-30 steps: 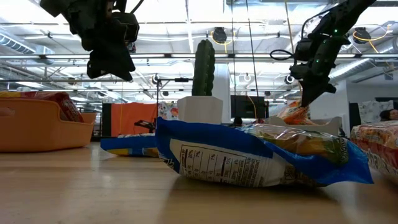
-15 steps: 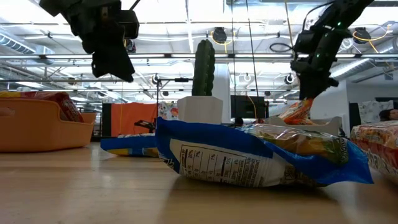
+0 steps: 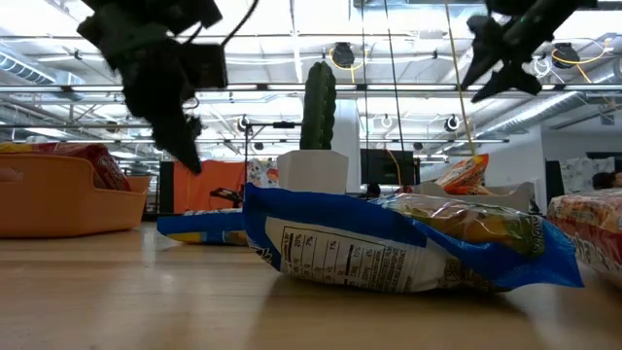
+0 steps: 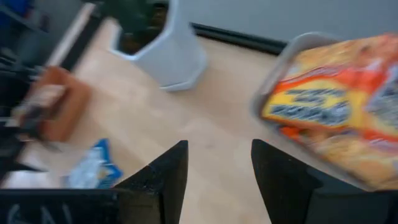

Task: Sort Maruchan noodles
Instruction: Put the top blue noodle pack into the black bin

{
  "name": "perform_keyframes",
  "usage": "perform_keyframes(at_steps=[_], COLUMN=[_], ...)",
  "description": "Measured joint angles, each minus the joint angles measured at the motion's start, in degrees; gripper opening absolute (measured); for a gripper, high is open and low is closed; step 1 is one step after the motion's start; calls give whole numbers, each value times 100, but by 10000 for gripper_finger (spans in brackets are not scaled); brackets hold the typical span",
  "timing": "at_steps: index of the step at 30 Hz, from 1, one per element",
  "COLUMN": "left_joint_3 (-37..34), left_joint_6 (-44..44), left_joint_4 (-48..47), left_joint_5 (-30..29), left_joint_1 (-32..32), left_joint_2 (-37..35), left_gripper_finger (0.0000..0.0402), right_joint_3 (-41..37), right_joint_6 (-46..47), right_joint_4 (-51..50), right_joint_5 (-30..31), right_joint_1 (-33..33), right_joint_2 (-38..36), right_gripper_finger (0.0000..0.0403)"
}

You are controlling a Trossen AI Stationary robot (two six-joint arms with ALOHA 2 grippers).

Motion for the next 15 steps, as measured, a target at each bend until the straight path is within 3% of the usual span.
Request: perform_keyframes(at_steps=[8, 15], left_joint_3=[3, -1], left_joint_6=[115, 71], left_joint_4=[300, 310], left_joint_5=[-17, -21], left_joint_1=[-117, -380], left_joint_2=[719, 1205], left_gripper_finger=[246, 246], right_joint_3=[0, 0], right_joint_6=[1470, 2297], right_joint_4=[25, 313], right_joint_5=[20, 294], right_joint_1=[1121, 1872], right_joint_2=[-640, -749], right_gripper_finger=[171, 171])
